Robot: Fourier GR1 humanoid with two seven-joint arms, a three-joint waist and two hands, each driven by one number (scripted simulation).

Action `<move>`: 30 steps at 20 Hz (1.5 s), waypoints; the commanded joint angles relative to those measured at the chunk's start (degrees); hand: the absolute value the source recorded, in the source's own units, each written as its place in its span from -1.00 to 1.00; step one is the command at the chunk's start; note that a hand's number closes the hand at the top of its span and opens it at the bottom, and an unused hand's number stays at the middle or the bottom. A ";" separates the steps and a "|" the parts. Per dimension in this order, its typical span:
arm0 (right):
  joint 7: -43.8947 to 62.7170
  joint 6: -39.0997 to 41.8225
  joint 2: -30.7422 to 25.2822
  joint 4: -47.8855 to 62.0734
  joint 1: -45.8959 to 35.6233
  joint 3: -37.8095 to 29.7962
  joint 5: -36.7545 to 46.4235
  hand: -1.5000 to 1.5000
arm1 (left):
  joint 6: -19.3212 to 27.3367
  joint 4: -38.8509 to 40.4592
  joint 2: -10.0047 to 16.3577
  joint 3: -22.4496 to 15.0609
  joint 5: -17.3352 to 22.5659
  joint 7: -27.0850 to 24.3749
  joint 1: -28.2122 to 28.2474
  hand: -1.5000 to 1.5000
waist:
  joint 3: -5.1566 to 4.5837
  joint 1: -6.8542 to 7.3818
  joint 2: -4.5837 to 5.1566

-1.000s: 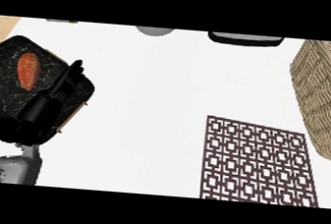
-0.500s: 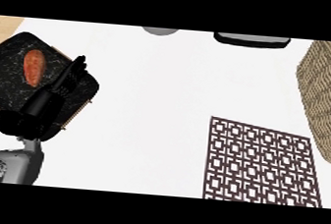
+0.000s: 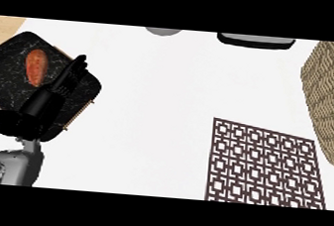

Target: Pick the croissant from the placemat and place it in the basket

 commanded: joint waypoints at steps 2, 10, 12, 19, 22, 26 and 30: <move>-3.67 -0.65 -2.07 15.21 -9.38 3.14 3.72 1.00 | 0.33 -1.64 -1.22 -1.48 -0.78 0.36 1.76 0.00 | 0.05 -0.23 -0.06; -17.18 3.54 -3.50 39.58 -18.26 6.97 8.40 1.00 | -1.90 2.77 1.46 1.32 0.06 -4.54 0.78 0.00 | 0.07 0.05 0.10; -21.84 4.21 -1.89 38.02 -13.92 5.12 9.13 1.00 | 0.34 1.66 -0.09 0.22 -1.03 0.54 -2.60 0.00 | 0.08 -0.98 -0.16; -38.27 -3.05 0.03 58.54 -22.37 6.89 16.64 1.00 | 0.51 3.89 -1.32 -0.87 -2.43 -4.45 0.05 0.00 | 0.10 -0.20 0.17; -41.62 -2.95 -0.95 64.90 -26.45 6.63 17.26 1.00 | 0.04 2.33 -0.83 0.61 -0.22 0.24 -2.89 0.00 | 0.09 -0.45 0.01; -42.40 -9.06 4.20 67.42 -27.12 2.43 13.92 1.00 | 1.10 2.04 -1.81 -1.21 -2.77 -3.55 0.83 0.00 | 0.12 -0.27 0.03; -48.38 -6.35 -2.01 78.11 -33.18 3.71 16.99 -1.00 | 1.64 2.77 -1.51 -0.27 -2.70 -1.48 -1.73 0.00 | 0.10 -0.39 0.04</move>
